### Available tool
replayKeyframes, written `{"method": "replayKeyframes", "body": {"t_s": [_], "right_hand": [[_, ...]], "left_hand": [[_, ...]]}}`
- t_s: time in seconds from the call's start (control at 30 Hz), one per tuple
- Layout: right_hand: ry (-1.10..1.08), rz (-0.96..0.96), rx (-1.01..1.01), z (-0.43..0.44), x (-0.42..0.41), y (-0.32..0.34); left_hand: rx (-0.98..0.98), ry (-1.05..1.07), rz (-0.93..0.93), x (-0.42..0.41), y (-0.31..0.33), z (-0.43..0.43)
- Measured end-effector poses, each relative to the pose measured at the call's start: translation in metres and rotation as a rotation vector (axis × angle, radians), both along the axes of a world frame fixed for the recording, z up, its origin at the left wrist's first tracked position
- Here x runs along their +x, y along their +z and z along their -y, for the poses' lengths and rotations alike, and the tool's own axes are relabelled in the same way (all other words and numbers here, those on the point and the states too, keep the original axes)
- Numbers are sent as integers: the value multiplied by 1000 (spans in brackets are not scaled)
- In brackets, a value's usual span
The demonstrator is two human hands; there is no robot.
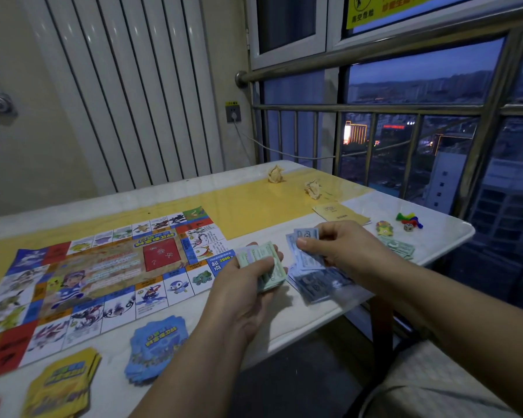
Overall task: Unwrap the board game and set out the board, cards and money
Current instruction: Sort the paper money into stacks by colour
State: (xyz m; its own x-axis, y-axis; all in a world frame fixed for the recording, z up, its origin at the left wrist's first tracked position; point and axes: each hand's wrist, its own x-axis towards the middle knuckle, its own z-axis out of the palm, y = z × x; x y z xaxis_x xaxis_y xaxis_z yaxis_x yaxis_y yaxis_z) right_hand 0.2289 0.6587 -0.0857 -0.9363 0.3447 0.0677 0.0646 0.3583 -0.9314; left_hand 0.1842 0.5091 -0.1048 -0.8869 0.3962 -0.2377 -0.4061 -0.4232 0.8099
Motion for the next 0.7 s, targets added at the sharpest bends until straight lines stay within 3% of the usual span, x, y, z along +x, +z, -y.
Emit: {"method": "replayKeyframes", "body": {"t_s": [0.1,0.23,0.33,0.47,0.7], "right_hand": [[29,62,141,-1,-1,-2],[-96,78,601,-2,-3,-15],[-84,-75,412,1,3,-5],[75,-12,132,16,8,-4],[49,-39,-69,-2,12,-11]], "left_hand": [[71,-14,91,-2,5,3],[96,-57,157,0,3,6],[67,-74,59,2,0,4],[-74,-74,-120,11,-2,-6],[-24,-100,-121,19,4,-15]]}}
